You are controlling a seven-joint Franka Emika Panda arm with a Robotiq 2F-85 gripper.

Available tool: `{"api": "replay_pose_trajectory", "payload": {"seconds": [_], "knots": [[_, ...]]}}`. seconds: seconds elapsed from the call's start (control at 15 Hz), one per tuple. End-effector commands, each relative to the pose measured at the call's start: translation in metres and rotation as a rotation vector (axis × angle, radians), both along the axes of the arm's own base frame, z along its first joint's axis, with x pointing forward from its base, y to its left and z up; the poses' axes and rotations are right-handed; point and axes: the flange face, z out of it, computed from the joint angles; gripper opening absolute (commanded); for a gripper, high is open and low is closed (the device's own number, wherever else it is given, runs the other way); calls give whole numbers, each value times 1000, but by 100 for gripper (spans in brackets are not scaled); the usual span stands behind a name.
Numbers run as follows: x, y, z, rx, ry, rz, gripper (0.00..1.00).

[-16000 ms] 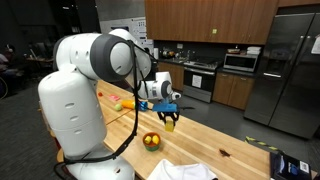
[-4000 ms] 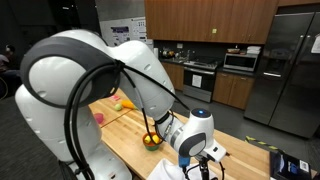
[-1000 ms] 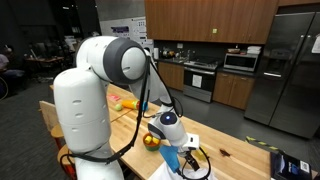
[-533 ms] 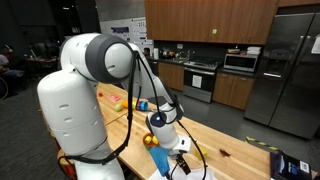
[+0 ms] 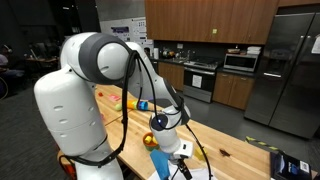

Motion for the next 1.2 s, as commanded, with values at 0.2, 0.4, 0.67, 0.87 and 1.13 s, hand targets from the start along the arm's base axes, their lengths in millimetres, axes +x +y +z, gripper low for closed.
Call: {"api": "replay_pose_trajectory", "payload": {"seconds": [0.2, 0.4, 0.67, 0.87, 1.13], "knots": [[0, 0, 0, 0, 0, 0, 100], [0, 0, 0, 0, 0, 0, 100], [-1, -12, 4, -90, 87, 199, 100], [-4, -29, 2, -126, 126, 337, 100], [-16, -48, -4, -133, 149, 438, 100]]}}
